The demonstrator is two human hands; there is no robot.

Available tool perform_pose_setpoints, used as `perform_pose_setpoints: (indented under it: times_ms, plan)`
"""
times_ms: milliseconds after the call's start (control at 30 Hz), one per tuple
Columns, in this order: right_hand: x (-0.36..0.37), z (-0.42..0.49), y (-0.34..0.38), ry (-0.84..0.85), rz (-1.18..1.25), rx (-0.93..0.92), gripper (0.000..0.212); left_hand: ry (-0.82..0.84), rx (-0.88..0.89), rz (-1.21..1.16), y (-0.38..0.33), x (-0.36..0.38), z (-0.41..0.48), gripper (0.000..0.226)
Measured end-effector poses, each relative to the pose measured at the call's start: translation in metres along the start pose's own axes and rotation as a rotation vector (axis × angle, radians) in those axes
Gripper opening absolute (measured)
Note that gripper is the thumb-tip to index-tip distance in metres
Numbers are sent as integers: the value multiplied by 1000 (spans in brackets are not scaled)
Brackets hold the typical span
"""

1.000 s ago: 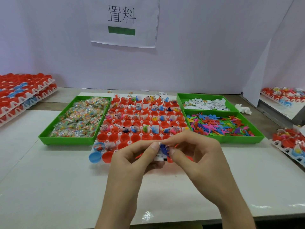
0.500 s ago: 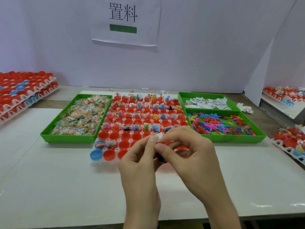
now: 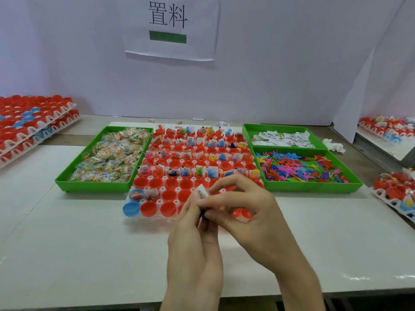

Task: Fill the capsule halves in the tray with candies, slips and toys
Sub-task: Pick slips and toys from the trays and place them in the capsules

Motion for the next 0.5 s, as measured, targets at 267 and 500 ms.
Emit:
perform_pose_setpoints:
  times_ms: [267,500]
  plan:
    - [5,2,6,25,-57,-1,25,-36,7,-72,-4,-3,-1,17]
    - [2,1,15,2,-38,-13,18,-1,155,33,-13,0,-3,19]
Point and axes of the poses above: each hand's wrist, its own z-axis towards the middle knuckle, its own x-axis out of the palm, y = z × x, the point moved 7 cm from there along z, towards the middle knuckle, and after that the axes turned 7 degrees about -x, right-handed, at the moved point
